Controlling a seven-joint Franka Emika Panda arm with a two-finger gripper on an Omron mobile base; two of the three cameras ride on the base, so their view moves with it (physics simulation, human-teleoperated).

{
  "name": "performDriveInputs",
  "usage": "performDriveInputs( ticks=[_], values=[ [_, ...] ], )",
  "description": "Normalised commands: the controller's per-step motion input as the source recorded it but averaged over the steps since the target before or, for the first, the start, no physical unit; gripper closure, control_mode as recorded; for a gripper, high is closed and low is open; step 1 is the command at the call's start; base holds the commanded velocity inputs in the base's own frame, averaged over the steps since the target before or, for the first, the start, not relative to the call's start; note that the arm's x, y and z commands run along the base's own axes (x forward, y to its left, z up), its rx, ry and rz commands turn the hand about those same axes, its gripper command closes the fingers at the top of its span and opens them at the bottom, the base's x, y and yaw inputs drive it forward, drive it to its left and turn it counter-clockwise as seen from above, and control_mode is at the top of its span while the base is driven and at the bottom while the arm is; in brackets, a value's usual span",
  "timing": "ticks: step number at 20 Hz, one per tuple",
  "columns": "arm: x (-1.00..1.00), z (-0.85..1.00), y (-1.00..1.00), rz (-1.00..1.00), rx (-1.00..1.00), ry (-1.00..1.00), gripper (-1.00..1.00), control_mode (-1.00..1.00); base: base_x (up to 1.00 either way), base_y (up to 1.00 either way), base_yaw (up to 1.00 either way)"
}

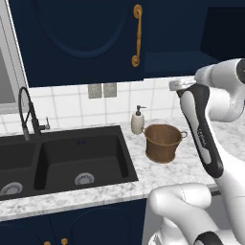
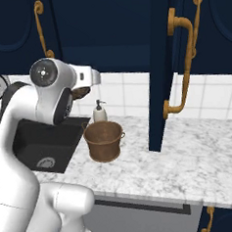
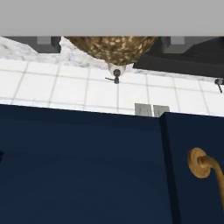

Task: Open the cabinet, pick up the bread from the cabinet and place it in the basket. Then move the basket to the dining counter.

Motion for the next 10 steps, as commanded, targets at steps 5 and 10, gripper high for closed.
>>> performDriveInputs(
  ticks=[5, 10],
  values=[
    [-0.33, -0.84, 0.0, 0.0, 0.1, 0.04, 1.0, -1.0, 0.0, 0.0, 0.0],
    [0.03, -0.84, 0.0, 0.0, 0.02, 0.06, 1.0, -1.0, 0.0, 0.0, 0.0]
  ],
)
